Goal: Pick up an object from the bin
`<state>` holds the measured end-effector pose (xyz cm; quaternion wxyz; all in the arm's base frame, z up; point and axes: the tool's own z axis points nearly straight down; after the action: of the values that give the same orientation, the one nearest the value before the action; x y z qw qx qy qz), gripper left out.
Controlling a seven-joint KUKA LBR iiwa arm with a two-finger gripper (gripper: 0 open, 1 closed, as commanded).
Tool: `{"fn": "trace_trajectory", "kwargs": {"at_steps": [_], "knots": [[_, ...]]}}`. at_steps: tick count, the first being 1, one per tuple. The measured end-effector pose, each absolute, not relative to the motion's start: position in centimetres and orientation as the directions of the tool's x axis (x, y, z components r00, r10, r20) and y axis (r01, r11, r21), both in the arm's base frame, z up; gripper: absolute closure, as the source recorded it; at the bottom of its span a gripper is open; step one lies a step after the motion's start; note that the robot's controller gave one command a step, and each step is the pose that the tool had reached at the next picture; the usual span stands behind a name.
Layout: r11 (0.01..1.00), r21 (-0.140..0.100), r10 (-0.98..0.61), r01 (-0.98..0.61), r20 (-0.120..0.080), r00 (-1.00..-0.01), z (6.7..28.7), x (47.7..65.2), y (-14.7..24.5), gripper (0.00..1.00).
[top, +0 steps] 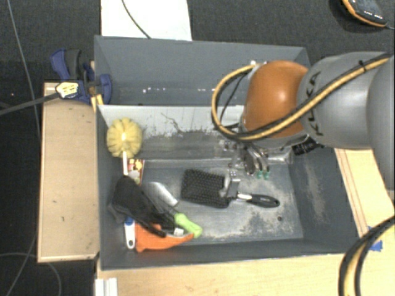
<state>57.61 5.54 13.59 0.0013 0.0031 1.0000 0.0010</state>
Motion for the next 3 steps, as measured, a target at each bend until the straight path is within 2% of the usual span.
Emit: {"fn": "trace_trajectory", "kwargs": {"at_steps": [1,2,3], "knots": [[1.0,0.002,0.006,0.006,-0.002,-1.0,13.6,57.6,5.5,0.0],[0.999,0.005,0.054,0.054,-0.017,-0.998,9.6,56.3,8.5,1.0],[0.999,0.005,0.054,0.054,-0.017,-0.998,9.6,56.3,8.5,1.0]]}}
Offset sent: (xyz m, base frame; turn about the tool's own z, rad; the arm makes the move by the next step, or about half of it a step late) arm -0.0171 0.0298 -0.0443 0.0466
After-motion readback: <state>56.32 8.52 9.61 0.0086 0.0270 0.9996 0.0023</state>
